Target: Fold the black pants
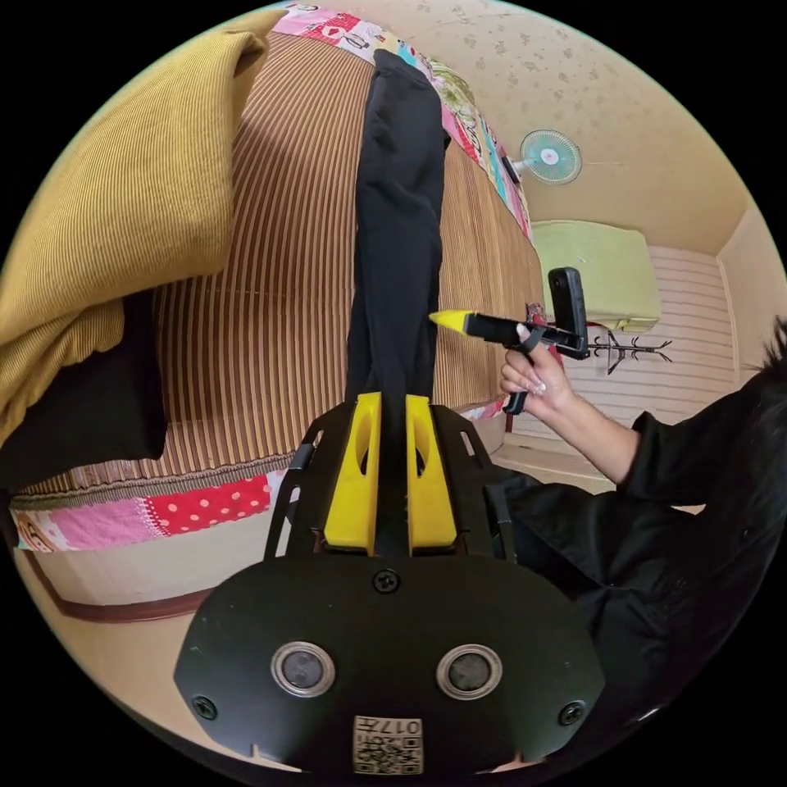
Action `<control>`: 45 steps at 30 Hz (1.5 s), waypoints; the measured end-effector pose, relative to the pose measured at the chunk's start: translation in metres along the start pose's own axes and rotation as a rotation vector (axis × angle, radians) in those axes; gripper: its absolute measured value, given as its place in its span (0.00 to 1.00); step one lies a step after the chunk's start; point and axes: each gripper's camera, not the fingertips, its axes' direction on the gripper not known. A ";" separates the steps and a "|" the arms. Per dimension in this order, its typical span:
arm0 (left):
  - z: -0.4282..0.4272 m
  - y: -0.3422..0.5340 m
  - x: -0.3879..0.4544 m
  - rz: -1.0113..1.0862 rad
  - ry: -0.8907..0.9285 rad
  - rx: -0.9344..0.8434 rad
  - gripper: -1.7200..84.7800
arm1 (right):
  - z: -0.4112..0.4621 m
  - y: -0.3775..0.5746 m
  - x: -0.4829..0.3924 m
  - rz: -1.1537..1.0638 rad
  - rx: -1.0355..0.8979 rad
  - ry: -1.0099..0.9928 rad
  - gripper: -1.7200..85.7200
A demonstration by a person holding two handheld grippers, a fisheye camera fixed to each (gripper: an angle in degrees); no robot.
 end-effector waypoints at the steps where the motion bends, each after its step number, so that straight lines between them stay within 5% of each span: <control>1: -0.004 0.001 -0.002 0.007 0.015 -0.001 0.08 | 0.006 0.004 0.004 0.010 0.011 -0.010 0.14; 8: -0.028 0.009 -0.007 0.011 0.117 -0.046 0.07 | -0.019 0.028 0.010 -0.039 -0.041 -0.147 0.04; 15: -0.054 0.025 -0.020 -0.100 0.318 0.063 0.06 | -0.058 0.063 0.047 0.105 0.103 -0.145 0.07; 19: -0.066 0.031 -0.035 -0.184 0.638 0.144 0.06 | -0.046 0.063 0.081 0.128 0.053 -0.380 0.17; 25: -0.072 0.043 -0.048 -0.280 0.775 0.185 0.06 | -0.062 0.078 0.089 0.052 0.113 -0.718 0.06; 30: -0.079 0.036 -0.047 -0.281 0.792 0.174 0.06 | -0.093 0.088 0.089 0.076 0.143 -0.530 0.05; 33: -0.077 0.027 -0.037 -0.281 0.833 0.163 0.06 | -0.094 0.072 0.106 0.087 0.135 -0.522 0.13; 38: -0.049 0.021 -0.018 -0.360 1.090 0.223 0.06 | -0.062 0.050 0.144 0.103 0.305 -1.097 0.21; 40: -0.041 0.023 -0.013 -0.380 1.086 0.236 0.06 | -0.065 0.054 0.133 0.039 0.349 -1.144 0.11; 42: -0.041 0.026 -0.012 -0.377 0.983 0.249 0.06 | -0.075 0.064 0.126 0.078 0.358 -0.991 0.06; 45: -0.048 0.029 -0.010 -0.347 0.498 0.209 0.05 | -0.075 0.076 0.131 0.230 0.240 -0.639 0.07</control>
